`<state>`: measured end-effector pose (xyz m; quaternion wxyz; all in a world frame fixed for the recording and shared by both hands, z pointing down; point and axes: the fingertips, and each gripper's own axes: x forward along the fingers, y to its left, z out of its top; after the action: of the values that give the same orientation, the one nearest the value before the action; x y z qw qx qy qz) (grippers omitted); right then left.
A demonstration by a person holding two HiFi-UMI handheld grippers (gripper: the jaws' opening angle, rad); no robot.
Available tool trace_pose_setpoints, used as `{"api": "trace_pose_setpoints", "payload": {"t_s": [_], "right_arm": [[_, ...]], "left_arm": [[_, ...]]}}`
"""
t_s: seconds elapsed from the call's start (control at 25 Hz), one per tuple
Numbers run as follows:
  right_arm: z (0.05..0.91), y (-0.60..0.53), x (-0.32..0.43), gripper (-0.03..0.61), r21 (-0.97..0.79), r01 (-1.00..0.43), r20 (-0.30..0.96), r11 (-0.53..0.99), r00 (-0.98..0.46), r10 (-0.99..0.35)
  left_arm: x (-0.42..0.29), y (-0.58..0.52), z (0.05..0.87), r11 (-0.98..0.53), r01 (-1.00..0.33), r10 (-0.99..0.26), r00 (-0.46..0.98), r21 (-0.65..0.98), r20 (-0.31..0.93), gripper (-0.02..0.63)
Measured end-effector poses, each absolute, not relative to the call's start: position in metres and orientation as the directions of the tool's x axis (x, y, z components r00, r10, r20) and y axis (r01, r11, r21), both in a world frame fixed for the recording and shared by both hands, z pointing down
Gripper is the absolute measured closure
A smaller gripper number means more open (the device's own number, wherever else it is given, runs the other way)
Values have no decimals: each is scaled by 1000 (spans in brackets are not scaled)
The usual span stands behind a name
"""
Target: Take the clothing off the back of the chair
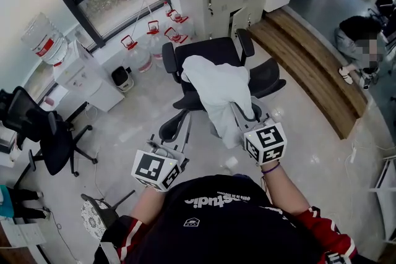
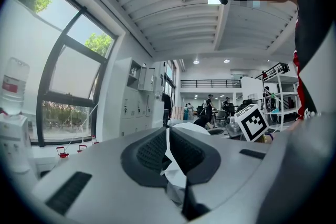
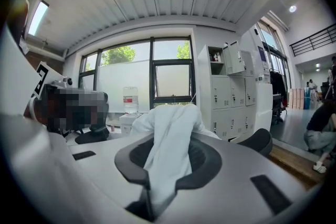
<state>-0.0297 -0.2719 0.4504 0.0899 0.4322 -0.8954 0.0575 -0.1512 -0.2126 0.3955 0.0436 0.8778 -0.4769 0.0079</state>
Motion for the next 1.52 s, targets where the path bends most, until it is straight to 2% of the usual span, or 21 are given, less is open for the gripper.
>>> {"api": "trace_pose_setpoints", "payload": {"t_s": [0.68,1.52], "right_arm": [[431,-231,22,488,-83,-857,148,509,-515,-844],[417,-132,178,488,-114,-983,117,146,-159,-980]], "left_arm": [[-109,-210,396,-659,-749,-748,662,70,36,578],[43,-178,395,-889,-454,-454,891,61,26,578]]}}
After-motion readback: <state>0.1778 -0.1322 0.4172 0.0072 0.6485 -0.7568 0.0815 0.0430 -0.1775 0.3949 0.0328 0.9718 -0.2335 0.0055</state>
